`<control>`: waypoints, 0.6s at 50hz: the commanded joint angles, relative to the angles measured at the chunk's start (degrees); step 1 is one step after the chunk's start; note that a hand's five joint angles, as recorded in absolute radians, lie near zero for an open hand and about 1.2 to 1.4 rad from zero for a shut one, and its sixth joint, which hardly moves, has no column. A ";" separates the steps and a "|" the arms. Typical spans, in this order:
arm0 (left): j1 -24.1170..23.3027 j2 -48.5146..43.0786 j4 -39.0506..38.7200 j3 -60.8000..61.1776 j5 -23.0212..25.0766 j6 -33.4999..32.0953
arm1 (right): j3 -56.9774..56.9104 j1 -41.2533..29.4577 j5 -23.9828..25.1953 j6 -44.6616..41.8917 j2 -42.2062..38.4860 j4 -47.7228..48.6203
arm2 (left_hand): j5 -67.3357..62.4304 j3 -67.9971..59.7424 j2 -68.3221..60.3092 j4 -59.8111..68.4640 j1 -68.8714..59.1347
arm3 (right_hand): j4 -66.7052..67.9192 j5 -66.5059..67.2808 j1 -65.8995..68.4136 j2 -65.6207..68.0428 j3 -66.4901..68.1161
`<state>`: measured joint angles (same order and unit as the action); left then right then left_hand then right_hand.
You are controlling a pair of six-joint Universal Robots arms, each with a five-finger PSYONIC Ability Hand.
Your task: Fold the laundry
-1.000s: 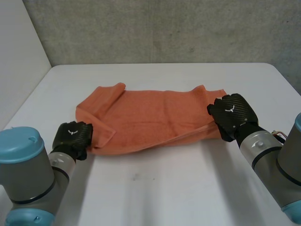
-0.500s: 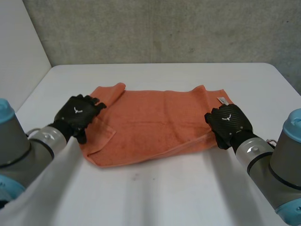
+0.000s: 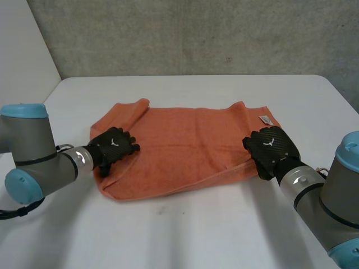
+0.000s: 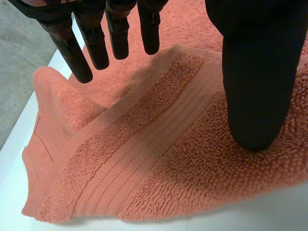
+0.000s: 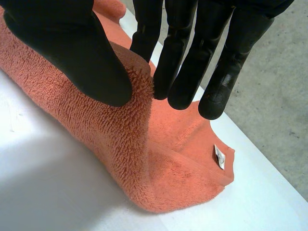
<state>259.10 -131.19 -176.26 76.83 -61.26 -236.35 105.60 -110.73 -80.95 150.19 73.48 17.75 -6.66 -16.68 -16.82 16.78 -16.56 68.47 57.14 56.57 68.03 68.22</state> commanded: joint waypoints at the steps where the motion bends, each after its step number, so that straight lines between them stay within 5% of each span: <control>1: -0.35 -0.82 -0.05 -0.98 -0.09 0.18 | 0.04 -0.10 0.01 -0.07 -0.09 0.00 | -5.66 -5.64 -5.50 5.54 -5.77 | 11.53 12.86 23.43 11.97 11.78; 30: -1.41 2.16 0.13 -0.19 -1.14 -0.08 | -0.13 -0.10 -0.52 -0.07 -0.09 -0.09 | -63.34 -63.32 -63.18 63.22 -63.44 | 11.53 12.86 23.43 11.97 11.78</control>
<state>257.64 -130.34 -175.86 75.95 -62.12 -236.74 105.60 -110.89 -81.08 150.12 73.39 17.75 -51.55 -61.53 -62.08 61.58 -62.16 68.47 57.14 56.57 68.03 68.22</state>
